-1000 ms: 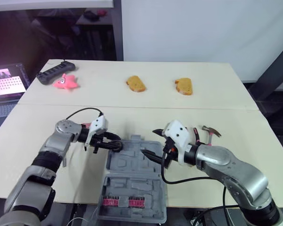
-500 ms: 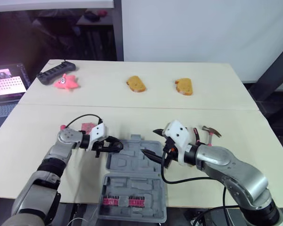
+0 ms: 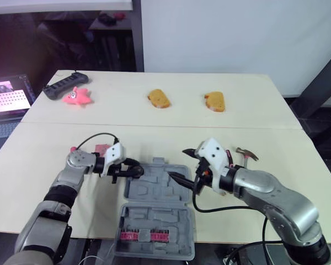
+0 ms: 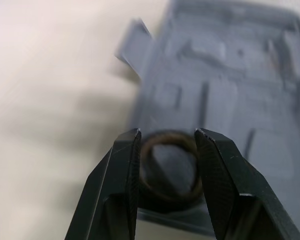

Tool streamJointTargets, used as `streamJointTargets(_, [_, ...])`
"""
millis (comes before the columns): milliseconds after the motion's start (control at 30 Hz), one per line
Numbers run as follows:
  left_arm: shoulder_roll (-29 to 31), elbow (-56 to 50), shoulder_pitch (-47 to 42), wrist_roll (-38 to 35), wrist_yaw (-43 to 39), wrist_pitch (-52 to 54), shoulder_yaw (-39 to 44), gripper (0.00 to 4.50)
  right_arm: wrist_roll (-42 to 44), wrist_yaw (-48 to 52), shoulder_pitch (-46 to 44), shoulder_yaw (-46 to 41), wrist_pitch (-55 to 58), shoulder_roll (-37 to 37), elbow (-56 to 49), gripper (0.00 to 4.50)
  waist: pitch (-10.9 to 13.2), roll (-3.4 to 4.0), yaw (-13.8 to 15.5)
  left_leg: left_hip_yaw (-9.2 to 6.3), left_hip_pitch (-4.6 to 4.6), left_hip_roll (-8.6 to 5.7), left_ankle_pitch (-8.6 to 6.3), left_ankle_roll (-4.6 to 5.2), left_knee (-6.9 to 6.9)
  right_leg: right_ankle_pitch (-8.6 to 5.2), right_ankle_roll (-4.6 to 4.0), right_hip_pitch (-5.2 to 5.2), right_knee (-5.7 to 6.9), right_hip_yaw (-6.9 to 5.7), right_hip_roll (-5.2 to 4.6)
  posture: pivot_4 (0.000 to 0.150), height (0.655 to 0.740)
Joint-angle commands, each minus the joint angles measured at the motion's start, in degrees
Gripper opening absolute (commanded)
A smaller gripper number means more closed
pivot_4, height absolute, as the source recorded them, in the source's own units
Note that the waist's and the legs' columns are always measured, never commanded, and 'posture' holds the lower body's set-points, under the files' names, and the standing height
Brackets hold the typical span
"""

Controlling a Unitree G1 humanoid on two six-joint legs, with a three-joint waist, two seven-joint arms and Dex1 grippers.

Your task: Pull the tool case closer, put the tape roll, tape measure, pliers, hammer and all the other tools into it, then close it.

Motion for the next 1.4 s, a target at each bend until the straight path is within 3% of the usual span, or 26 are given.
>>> streamJointTargets(33, [5.1,-12.9,1.0,-6.1,-2.3,10.2,4.9,1.79,4.7,3.4,4.1,-10.8,-2.3,-2.2,-3.3,4.5,0.0,-0.02,0.0,-0.01,-0.05,0.01,0.0,0.0,-0.01,0.0,0.0,-0.03,0.0,-0.01,0.01,0.15,0.74])
streamJointTargets(200, [14.0,-24.3,6.9,-12.7,-1.4,25.3,12.1,1.79,4.8,10.7,13.1,-22.3,-8.6,-7.7,0.8,4.5,0.0,0.0,-0.2,0.03,0.02,0.02,-0.02,0.03,-0.08,-0.01,0.01,-0.03,-0.04,0.03,0.0,0.15,0.74])
streamJointTargets(333, [24.1,-15.4,14.9,-9.6,2.6,22.7,20.8,1.79,1.8,19.0,26.9,-33.2,-17.1,-11.1,7.2,4.5,0.0,0.0,-0.3,0.07,0.1,0.02,-0.08,0.13,-0.12,-0.11,-0.02,0.01,-0.03,0.04,0.01,0.15,0.74])
streamJointTargets(433, [30.2,-5.0,21.1,-8.5,5.4,17.9,27.7,2.6,-0.1,24.9,35.4,-40.2,-24.8,-11.2,13.9,4.5,0.0,-0.01,-0.1,0.14,0.11,0.02,-0.13,0.23,-0.11,-0.14,-0.06,-0.01,-0.04,0.06,-0.02,0.15,0.74])
streamJointTargets(567, [34.3,5.4,27.8,-8.2,5.1,12.7,32.7,4.45,-2.8,30.0,39.9,-45.7,-33.5,-11.7,26.2,4.5,0.0,-0.04,-0.1,0.31,0.14,0.02,-0.14,0.21,-0.09,-0.29,-0.25,0.02,-0.13,0.14,-0.08,0.15,0.74])
streamJointTargets(833, [34.1,13.2,32.6,-7.8,5.8,6.8,35.1,4.45,-5.2,34.3,41.4,-47.4,-42.1,-12.8,39.4,4.5,0.0,-0.03,0.0,0.39,0.16,0.04,-0.14,0.2,-0.15,-0.38,-0.36,0.02,-0.14,0.18,-0.08,0.15,0.74])
streamJointTargets(1133, [31.7,5.9,36.0,-9.4,6.6,8.8,36.1,4.45,-4.3,33.7,41.9,-46.0,-41.4,-12.0,37.1,4.5,0.0,0.0,-0.1,0.41,0.18,0.04,-0.14,0.19,-0.15,-0.38,-0.35,0.02,-0.11,0.22,-0.07,0.15,0.74])
streamJointTargets(1233, [29.6,1.1,37.0,-10.7,9.4,10.6,37.5,4.45,-2.4,32.5,41.0,-45.5,-38.7,-11.7,32.9,4.5,0.0,0.03,-0.1,0.42,0.19,0.04,-0.14,0.19,-0.15,-0.38,-0.35,0.02,-0.11,0.24,-0.07,0.15,0.74])
streamJointTargets(1400, [19.9,-19.8,44.3,-16.1,18.9,19.1,42.5,4.45,2.5,27.5,35.7,-42.3,-32.5,-10.2,23.1,4.5,0.0,0.02,-0.3,0.43,0.19,0.06,-0.14,0.19,-0.13,-0.28,-0.16,0.03,-0.08,0.28,-0.06,0.15,0.74])
